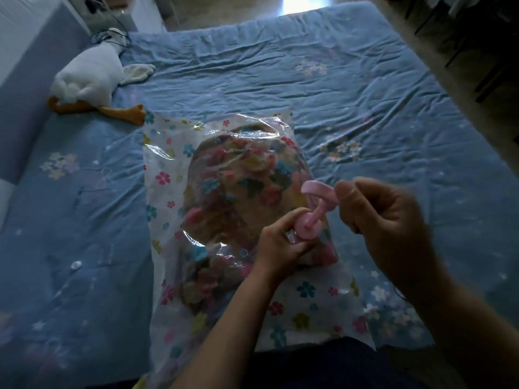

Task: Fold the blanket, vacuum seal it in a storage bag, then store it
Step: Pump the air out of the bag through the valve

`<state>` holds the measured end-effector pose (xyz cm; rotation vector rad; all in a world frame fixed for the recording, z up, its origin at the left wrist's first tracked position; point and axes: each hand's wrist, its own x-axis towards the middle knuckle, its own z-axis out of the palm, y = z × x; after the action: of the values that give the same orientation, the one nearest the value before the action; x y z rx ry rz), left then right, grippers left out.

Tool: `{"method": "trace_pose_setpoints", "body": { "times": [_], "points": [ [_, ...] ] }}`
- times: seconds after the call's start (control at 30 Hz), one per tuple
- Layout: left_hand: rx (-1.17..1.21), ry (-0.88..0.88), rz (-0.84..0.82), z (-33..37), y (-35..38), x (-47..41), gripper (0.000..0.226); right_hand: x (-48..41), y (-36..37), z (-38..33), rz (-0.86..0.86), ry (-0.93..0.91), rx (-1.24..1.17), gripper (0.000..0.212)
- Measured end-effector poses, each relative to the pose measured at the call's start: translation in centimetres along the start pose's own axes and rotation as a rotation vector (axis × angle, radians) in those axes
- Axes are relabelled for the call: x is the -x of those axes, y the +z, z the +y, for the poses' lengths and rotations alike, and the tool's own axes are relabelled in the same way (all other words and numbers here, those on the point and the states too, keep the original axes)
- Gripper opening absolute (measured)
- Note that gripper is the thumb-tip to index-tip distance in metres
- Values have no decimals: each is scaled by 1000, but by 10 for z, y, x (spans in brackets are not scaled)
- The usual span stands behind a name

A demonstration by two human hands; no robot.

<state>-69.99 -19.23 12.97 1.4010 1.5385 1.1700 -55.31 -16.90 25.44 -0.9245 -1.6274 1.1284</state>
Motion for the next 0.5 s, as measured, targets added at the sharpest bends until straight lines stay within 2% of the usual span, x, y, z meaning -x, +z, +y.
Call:
{"method": "trace_pose_setpoints", "body": {
  "times": [0.13, 0.2, 0.27, 0.37, 0.43, 0.5],
  "points": [
    [30, -8, 18, 3, -1, 4, 42, 14, 18, 54, -104, 282, 254, 67],
    [49, -12, 29, 5, -2, 6, 41, 13, 21, 60, -112, 330, 315, 67],
    [62, -13, 11, 6, -5, 2, 43, 6, 22, 38, -67, 290, 315, 60],
    [43, 13, -29, 3, -9, -8, 54, -3, 18, -11, 62, 127, 120, 44],
    [9, 25, -55, 0, -11, -10, 58, -4, 14, -25, 100, 23, 15, 42],
    [-8, 25, -66, -5, -12, -9, 58, 0, 17, -10, 108, 42, 57, 47]
  ]
}}
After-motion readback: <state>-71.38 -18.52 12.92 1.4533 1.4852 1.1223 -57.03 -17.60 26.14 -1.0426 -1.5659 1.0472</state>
